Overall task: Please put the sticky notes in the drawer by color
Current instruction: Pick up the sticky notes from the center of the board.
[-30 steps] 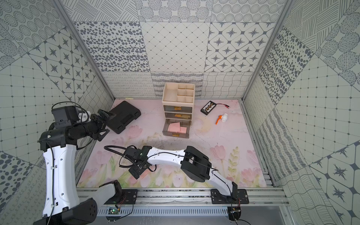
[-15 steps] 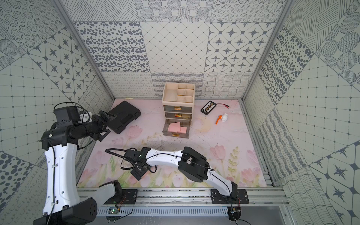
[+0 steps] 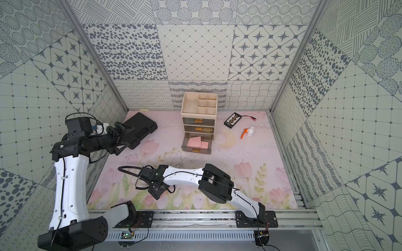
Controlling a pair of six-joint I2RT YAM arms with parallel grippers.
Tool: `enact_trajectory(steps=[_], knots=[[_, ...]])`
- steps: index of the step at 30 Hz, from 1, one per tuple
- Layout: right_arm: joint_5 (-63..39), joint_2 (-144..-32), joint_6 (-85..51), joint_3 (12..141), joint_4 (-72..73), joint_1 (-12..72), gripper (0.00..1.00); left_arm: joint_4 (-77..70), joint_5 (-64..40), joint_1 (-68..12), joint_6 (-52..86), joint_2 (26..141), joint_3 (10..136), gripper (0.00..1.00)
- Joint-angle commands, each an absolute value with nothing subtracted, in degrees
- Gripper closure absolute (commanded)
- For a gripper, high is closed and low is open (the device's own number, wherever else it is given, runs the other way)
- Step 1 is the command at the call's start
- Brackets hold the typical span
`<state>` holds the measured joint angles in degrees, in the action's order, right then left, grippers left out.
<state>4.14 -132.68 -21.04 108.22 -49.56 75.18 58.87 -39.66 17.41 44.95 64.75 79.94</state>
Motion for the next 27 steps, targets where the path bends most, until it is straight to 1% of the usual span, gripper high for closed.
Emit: enact_trajectory(steps=[1, 4, 7, 10, 22, 27], knots=[[5.9, -133.4, -21.4, 105.9, -50.7, 75.3, 0.19, 54.3, -46.4, 17.5, 45.2, 65.2, 79.0, 0.05], [6.9, -132.5, -21.6, 104.7, -50.5, 75.3, 0.23, 54.3, -46.5, 17.3, 45.1, 65.4, 79.1, 0.04], [7.8, -131.4, -21.6, 103.7, -50.4, 75.1, 0.24, 53.5, -48.8, 16.5, 45.8, 66.3, 78.7, 0.04], [8.8, -130.3, -21.2, 103.1, -51.0, 74.9, 0.25, 53.6, -48.5, 15.9, 45.4, 66.5, 78.2, 0.04], [13.5, -121.9, -21.4, 100.1, -54.2, 72.5, 0.25, 53.3, -47.2, 15.6, 44.8, 66.7, 77.7, 0.04], [15.7, -116.8, -21.4, 98.2, -55.5, 69.7, 0.25, 54.5, -45.6, 13.0, 42.5, 67.3, 77.1, 0.04]])
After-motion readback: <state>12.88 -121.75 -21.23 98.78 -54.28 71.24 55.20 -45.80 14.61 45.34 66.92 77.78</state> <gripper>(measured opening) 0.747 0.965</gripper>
